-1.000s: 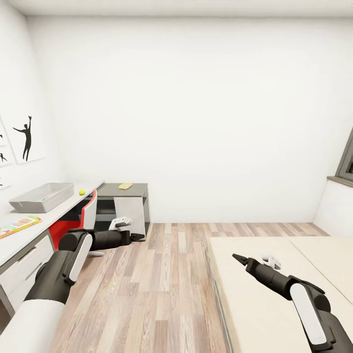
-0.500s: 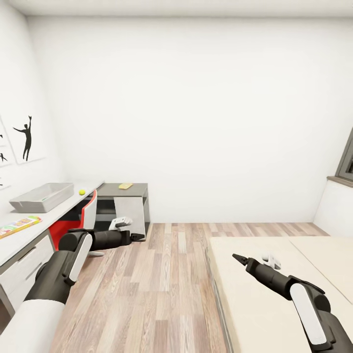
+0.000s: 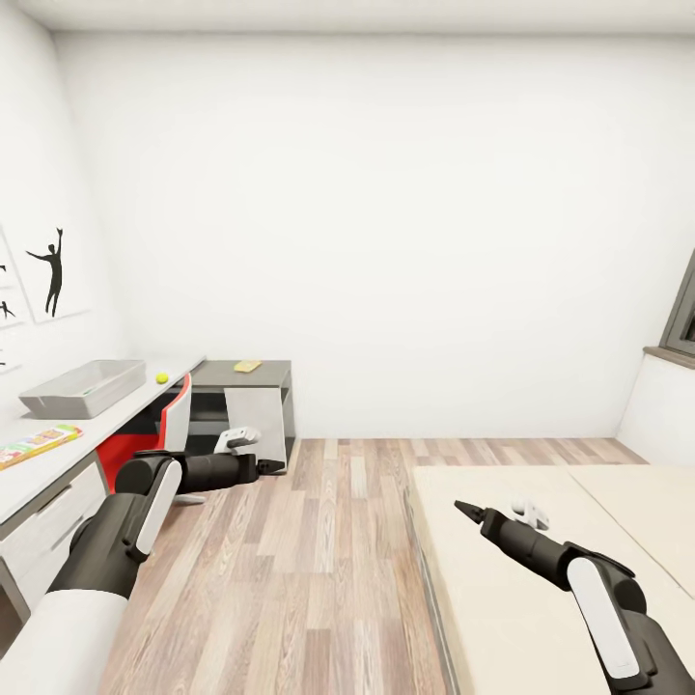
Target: Put all the toys in the child's room - the three board games (two on the bed and one on the table), the two jigsaw puzzles on the table, and the tennis ball on the table - inside the toy box on the table in the child's room.
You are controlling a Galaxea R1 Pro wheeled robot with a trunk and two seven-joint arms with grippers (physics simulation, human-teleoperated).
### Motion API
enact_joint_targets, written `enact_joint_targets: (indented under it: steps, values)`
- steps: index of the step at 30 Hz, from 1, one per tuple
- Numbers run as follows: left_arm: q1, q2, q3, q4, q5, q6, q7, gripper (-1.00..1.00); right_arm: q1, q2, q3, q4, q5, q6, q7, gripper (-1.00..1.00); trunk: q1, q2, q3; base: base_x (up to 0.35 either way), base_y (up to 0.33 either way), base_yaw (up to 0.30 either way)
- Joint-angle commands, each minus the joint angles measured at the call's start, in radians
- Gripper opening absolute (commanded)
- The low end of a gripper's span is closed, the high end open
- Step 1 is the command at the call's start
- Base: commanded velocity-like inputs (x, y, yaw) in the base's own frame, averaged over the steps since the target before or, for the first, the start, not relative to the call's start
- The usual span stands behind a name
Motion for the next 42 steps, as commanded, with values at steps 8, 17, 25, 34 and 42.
enact_joint_targets:
  steps: [8, 17, 25, 34, 42]
  values:
    - [0.000, 0.000, 0.001, 0.000, 0.003, 0.007, -0.001, 1.00, 0.000, 0.000, -0.001, 0.000, 0.003, 0.005, 0.006, 1.00, 0.000, -0.001, 0.000, -0.038, 0.000, 0.000]
    - [0.000, 0.000, 0.001, 0.000, 0.003, 0.007, -0.001, 1.00, 0.000, 0.000, -0.001, 0.000, 0.003, 0.005, 0.006, 1.00, 0.000, -0.001, 0.000, -0.006, 0.000, 0.000]
    - [0.000, 0.000, 0.000, 0.000, 0.003, 0.007, -0.001, 1.00, 0.000, 0.000, -0.001, 0.000, 0.003, 0.005, 0.007, 1.00, 0.000, -0.001, 0.000, 0.000, 0.000, 0.000]
    - [0.000, 0.000, -0.001, 0.000, 0.001, 0.007, -0.001, 1.00, 0.000, 0.001, 0.000, 0.000, 0.003, 0.005, 0.006, 1.00, 0.000, -0.001, 0.000, 0.000, -0.030, 0.000]
    - [0.000, 0.000, -0.001, 0.000, 0.001, 0.007, -0.001, 1.00, 0.000, 0.002, 0.000, 0.000, 0.003, 0.005, 0.006, 1.00, 0.000, -0.001, 0.000, 0.000, -0.087, 0.000]
